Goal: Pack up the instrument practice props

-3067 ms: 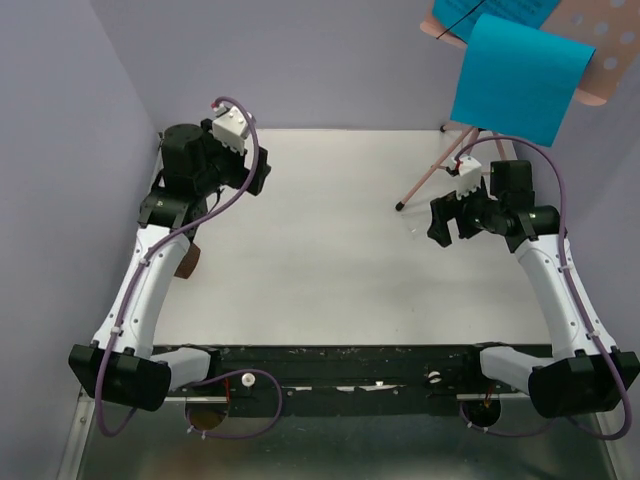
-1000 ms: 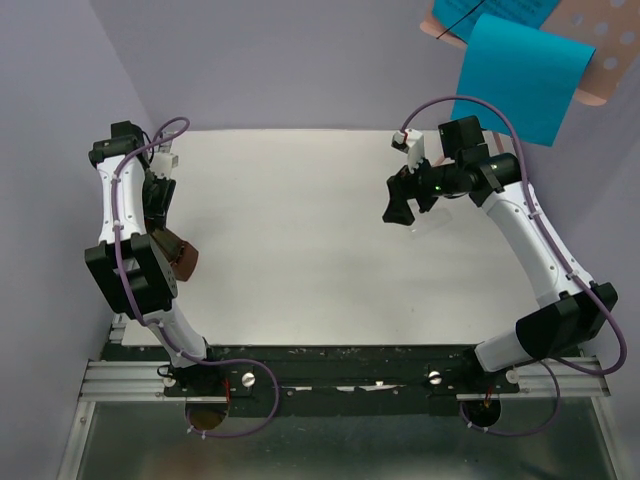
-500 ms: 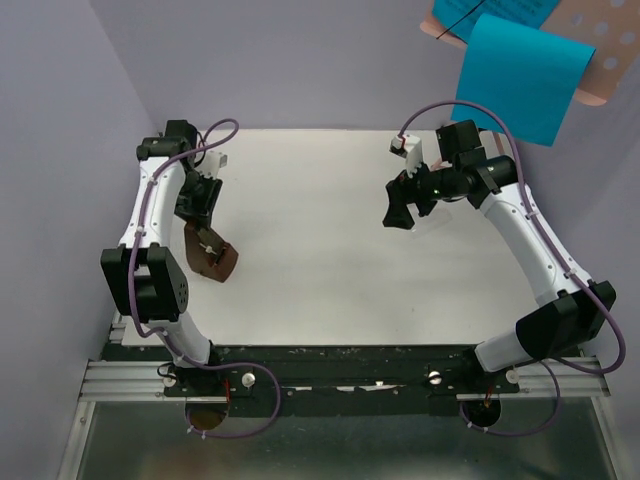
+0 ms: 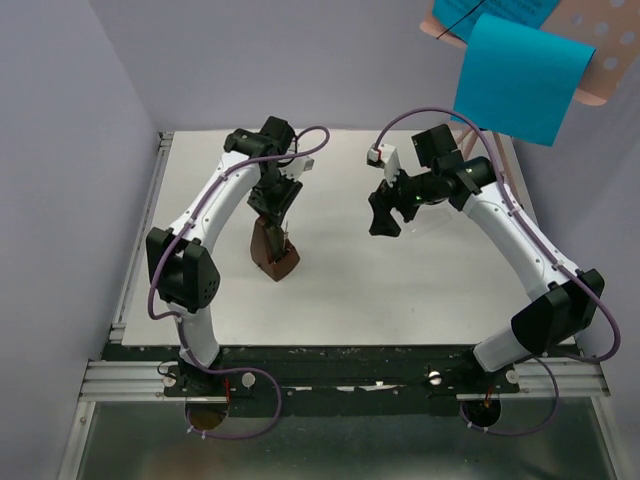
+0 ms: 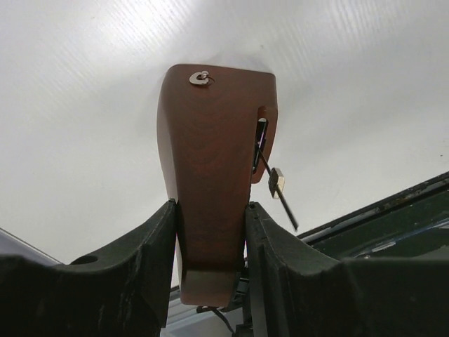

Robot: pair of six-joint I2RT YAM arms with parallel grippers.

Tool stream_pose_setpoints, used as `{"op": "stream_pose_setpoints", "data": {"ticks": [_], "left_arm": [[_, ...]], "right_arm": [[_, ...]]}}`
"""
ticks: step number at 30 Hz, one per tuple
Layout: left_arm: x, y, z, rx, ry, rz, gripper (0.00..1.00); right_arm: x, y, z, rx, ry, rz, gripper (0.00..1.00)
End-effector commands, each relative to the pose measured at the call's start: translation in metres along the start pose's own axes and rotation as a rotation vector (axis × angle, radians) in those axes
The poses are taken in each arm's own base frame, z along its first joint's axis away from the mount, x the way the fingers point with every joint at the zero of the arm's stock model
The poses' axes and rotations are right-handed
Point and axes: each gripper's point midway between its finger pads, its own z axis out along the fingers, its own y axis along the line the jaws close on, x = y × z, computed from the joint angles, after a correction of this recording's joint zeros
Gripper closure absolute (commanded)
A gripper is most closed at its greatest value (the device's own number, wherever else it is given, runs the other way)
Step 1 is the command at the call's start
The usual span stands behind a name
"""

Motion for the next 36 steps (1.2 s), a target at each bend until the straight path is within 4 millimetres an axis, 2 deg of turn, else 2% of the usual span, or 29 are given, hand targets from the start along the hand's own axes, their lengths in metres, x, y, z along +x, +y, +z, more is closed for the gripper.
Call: {"op": "stream_pose_setpoints", "data": {"ticks": [1,2,5,7,9,12,15,17,19,23,27,32,36], "left_arm": [[-0.006,-0.022,-0.003,0.075,0.033,-0.024,0.41],[-0.011,-0.022,-0.006,0.079,0.013,-0.023,0.31],[-0.028,-0.033,-0.025,0.167,-0.082,-0.027,0.16],[-0.040,-0.039,-0.043,0.257,-0.158,-0.043,0.06],[-0.048,-0.036,-0.062,0.314,-0.233,-0.061,0.01],[-0.058,-0.023,-0.095,0.386,-0.370,-0.124,0.01],[-0.059,0.013,-0.112,0.336,-0.458,-0.210,0.01],[-0.050,0.038,-0.113,0.273,-0.463,-0.268,0.01],[-0.036,0.053,-0.110,0.240,-0.444,-0.322,0.01],[-0.009,0.073,-0.104,0.206,-0.435,-0.434,0.01],[0.006,0.090,-0.108,0.147,-0.462,-0.504,0.02],[0.027,0.110,-0.127,0.062,-0.507,-0.559,0.02],[0.045,0.116,-0.138,0.026,-0.538,-0.604,0.02]], "right_arm": [[-0.014,0.000,0.004,0.008,-0.030,-0.070,0.08],[-0.012,-0.002,0.005,0.019,-0.025,-0.065,0.06],[-0.019,-0.017,0.009,0.172,-0.034,-0.056,0.00],[-0.035,-0.011,0.013,0.175,-0.068,-0.054,0.00],[-0.053,0.000,0.020,0.151,-0.097,-0.028,0.00],[-0.080,0.011,0.033,0.120,-0.138,0.002,0.00],[-0.104,0.021,0.049,0.072,-0.163,-0.020,0.00],[-0.126,0.034,0.057,0.031,-0.189,-0.044,0.00],[-0.138,0.049,0.071,-0.008,-0.191,-0.075,0.00],[-0.145,0.081,0.102,-0.058,-0.165,-0.125,0.00],[-0.147,0.106,0.122,-0.105,-0.159,-0.111,0.00],[-0.134,0.105,0.150,-0.042,-0.101,-0.019,0.00],[-0.136,0.096,0.169,0.060,-0.091,0.007,0.00]]}}
